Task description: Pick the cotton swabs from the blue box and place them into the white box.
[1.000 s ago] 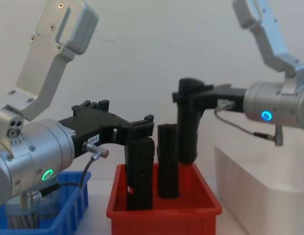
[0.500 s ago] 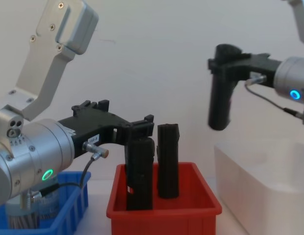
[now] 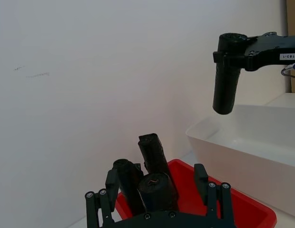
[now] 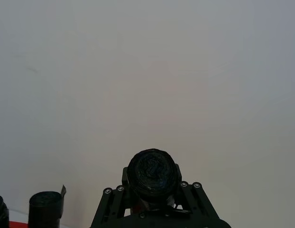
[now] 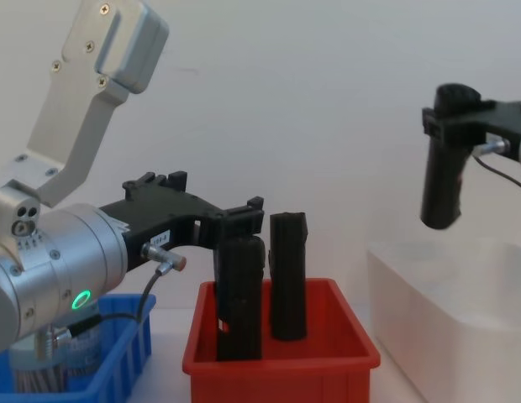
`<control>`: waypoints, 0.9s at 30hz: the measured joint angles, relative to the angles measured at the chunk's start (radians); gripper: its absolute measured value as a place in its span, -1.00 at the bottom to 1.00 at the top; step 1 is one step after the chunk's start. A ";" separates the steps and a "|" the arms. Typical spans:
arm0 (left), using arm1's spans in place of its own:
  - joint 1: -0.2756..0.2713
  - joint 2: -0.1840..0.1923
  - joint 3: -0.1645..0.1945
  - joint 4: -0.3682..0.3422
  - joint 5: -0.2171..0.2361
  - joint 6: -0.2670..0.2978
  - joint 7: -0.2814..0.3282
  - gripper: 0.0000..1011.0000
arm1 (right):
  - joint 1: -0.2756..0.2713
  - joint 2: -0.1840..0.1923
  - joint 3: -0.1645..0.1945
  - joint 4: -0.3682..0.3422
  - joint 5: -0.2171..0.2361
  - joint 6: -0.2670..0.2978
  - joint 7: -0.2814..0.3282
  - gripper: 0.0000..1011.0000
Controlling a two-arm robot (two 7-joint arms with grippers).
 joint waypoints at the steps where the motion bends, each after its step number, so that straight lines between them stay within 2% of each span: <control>1: 0.000 0.000 0.000 0.000 0.000 0.000 0.000 0.98 | 0.000 0.000 0.001 0.002 0.001 0.004 -0.005 -0.09; 6: 0.000 0.000 0.000 0.000 0.000 0.000 0.000 0.98 | 0.000 0.001 0.008 0.031 0.014 0.035 -0.032 -0.08; 11: 0.000 0.000 0.000 0.000 0.000 0.000 0.000 0.98 | 0.008 -0.002 0.014 0.066 0.029 0.060 -0.047 0.14; 12: 0.000 0.000 0.000 0.000 0.000 0.000 0.000 0.98 | 0.011 -0.004 0.015 0.077 0.033 0.066 -0.052 0.25; 20: 0.000 0.000 0.000 0.000 0.000 0.000 0.000 0.98 | 0.022 -0.008 0.020 0.117 0.047 0.087 -0.067 0.71; 21: 0.000 0.000 0.000 0.000 0.000 0.000 0.000 0.98 | 0.023 -0.009 0.021 0.121 0.049 0.090 -0.068 0.82; 27: 0.006 0.007 -0.003 -0.009 -0.001 0.004 0.006 0.98 | 0.027 -0.010 0.023 0.136 0.054 0.097 -0.074 0.98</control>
